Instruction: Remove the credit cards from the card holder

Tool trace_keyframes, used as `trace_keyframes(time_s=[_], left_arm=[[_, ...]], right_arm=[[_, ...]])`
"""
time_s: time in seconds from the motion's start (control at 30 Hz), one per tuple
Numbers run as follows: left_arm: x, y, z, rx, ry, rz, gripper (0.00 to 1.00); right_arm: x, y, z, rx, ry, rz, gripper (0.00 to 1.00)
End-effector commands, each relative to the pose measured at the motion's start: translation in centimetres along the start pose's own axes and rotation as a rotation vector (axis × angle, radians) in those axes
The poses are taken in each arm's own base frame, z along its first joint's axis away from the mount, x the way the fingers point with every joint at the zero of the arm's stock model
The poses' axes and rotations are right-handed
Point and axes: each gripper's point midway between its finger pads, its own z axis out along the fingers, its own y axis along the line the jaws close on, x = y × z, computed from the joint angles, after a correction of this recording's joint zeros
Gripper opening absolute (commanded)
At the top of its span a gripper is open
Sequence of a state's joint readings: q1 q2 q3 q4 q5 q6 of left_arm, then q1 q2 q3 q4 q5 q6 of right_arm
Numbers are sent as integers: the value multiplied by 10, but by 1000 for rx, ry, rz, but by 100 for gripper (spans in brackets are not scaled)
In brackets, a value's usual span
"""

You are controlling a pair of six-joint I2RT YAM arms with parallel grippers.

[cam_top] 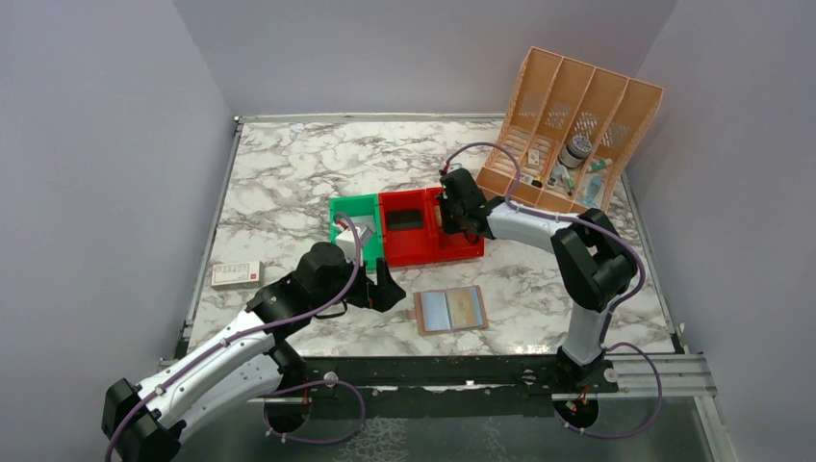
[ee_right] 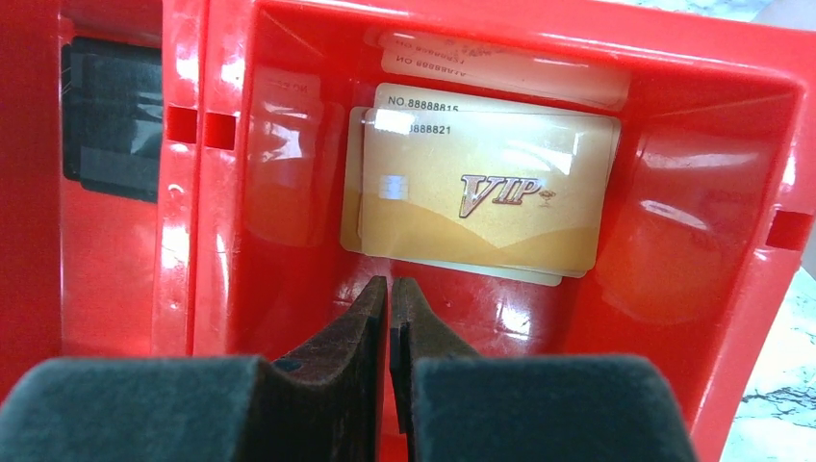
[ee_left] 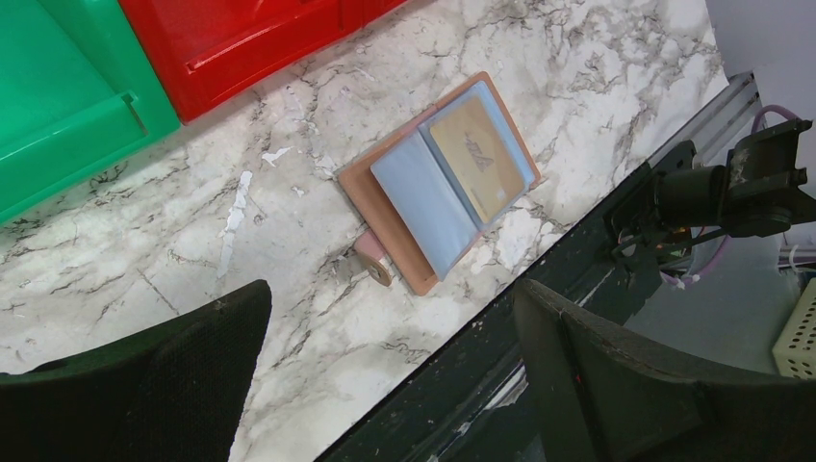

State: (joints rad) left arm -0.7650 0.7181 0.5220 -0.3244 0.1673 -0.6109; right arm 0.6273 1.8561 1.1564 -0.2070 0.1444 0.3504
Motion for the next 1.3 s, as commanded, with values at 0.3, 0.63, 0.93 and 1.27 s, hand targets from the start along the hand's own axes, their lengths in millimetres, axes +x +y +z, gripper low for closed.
trace_keyframes(time_s=[0.3,0.63,0.93,1.27], left_arm=[[-6,1,-1,-15,-17,6,99],[-5,2,0,-15,-12,7,99],[-5,0,2,-4,-13,8,99],[-5,-32,16,166,-9,-67,87]], right_arm=[[-18,6,24,12,-50,14,8],[-32,11,5,-16,-87,23,8],[-57,11,-82,-96,-244,64,28],[25,-6,-140,-207,-268,187,78]])
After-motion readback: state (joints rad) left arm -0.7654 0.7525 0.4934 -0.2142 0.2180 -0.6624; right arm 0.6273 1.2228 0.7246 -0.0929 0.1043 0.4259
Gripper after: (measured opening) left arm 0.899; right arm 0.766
